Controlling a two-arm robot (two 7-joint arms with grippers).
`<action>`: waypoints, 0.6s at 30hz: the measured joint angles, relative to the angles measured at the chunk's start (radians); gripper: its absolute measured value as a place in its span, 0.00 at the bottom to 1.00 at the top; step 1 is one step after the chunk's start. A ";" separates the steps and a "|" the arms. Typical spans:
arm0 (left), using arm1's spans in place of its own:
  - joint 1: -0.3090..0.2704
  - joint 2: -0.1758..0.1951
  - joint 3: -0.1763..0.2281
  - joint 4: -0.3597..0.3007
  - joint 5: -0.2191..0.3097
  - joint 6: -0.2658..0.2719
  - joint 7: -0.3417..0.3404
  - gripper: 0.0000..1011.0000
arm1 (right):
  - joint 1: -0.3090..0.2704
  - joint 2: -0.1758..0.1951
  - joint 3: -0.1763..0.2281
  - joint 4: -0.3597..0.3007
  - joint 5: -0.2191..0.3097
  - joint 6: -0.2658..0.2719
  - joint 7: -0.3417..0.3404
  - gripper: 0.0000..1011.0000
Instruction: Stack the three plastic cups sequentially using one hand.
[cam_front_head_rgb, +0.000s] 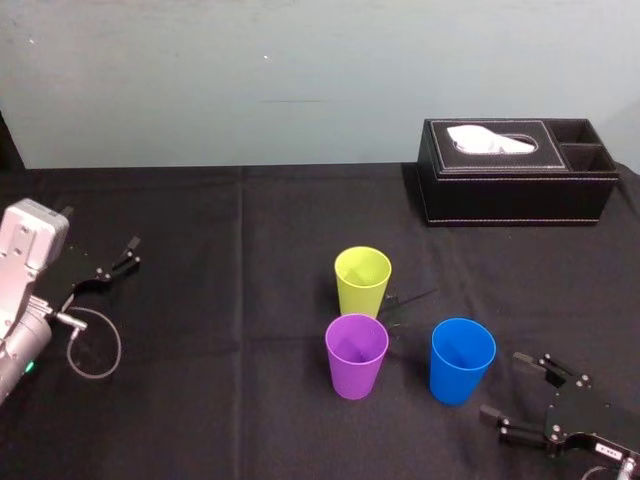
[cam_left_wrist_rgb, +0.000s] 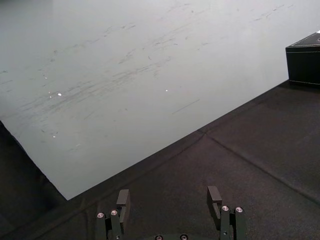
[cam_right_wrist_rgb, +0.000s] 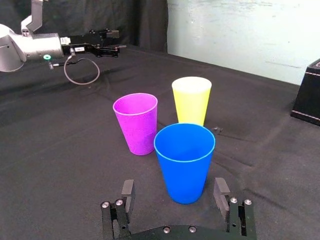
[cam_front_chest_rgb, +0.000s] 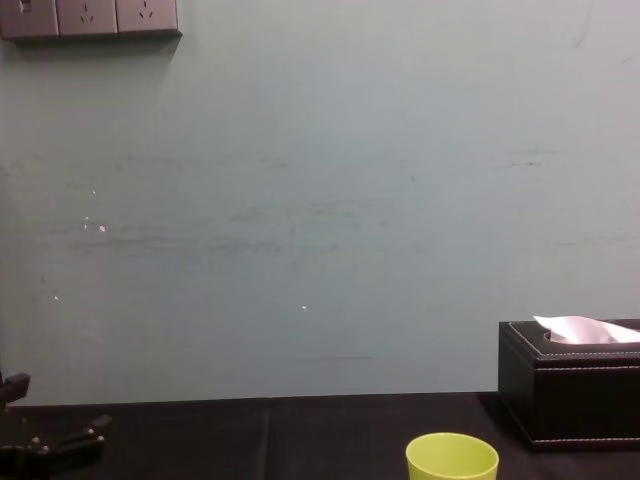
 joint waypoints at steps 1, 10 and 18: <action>0.000 0.000 0.000 0.000 0.000 0.000 0.000 1.00 | 0.003 -0.001 -0.002 0.003 0.002 0.002 0.001 0.99; 0.000 0.000 0.000 0.000 0.000 0.000 0.000 1.00 | 0.044 -0.014 -0.027 0.032 0.018 0.018 0.014 0.99; 0.000 0.000 0.000 0.000 0.000 0.000 0.000 1.00 | 0.083 -0.018 -0.053 0.044 0.007 0.028 0.012 0.99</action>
